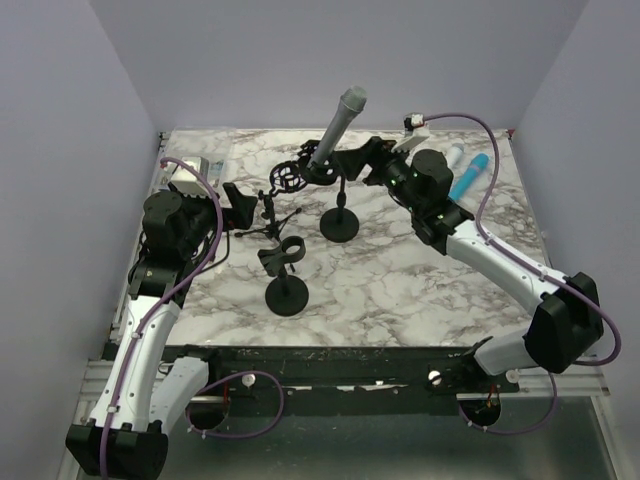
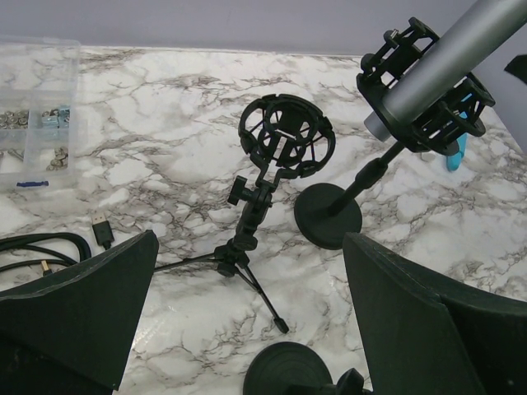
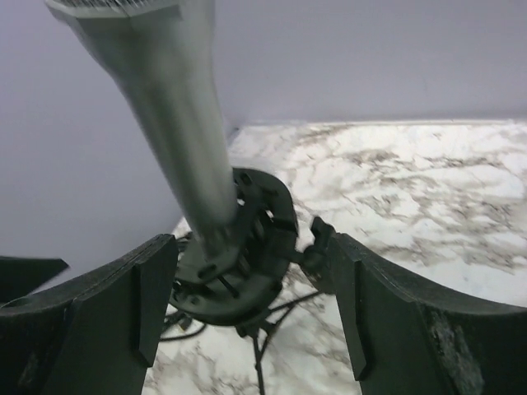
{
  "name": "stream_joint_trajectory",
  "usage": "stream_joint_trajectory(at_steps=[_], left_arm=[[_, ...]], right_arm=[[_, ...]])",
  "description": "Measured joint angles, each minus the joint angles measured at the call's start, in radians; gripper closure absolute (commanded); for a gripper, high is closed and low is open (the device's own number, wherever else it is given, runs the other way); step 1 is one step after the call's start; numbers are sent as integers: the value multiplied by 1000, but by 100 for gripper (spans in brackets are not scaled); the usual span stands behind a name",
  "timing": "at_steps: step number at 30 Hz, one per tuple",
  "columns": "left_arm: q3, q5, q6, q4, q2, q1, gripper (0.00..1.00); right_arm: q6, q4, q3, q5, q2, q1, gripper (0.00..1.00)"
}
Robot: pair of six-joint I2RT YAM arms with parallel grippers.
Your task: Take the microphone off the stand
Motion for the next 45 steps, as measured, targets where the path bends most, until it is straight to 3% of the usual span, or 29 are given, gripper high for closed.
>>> stream_joint_trajectory(at_steps=[5, 13, 25, 34, 45], left_arm=[[0, 1, 0, 0, 0, 0, 1], [0, 2, 0, 0, 0, 0, 2], [0, 9, 0, 0, 0, 0, 1], [0, 10, 0, 0, 0, 0, 1], [0, 15, 0, 0, 0, 0, 1]], right_arm=[[74, 8, 109, -27, 54, 0, 20], [131, 9, 190, -79, 176, 0, 36], [138, 31, 218, -110, 203, 0, 53], [122, 63, 234, -117, 230, 7, 55], [76, 69, 235, -115, 230, 18, 89]])
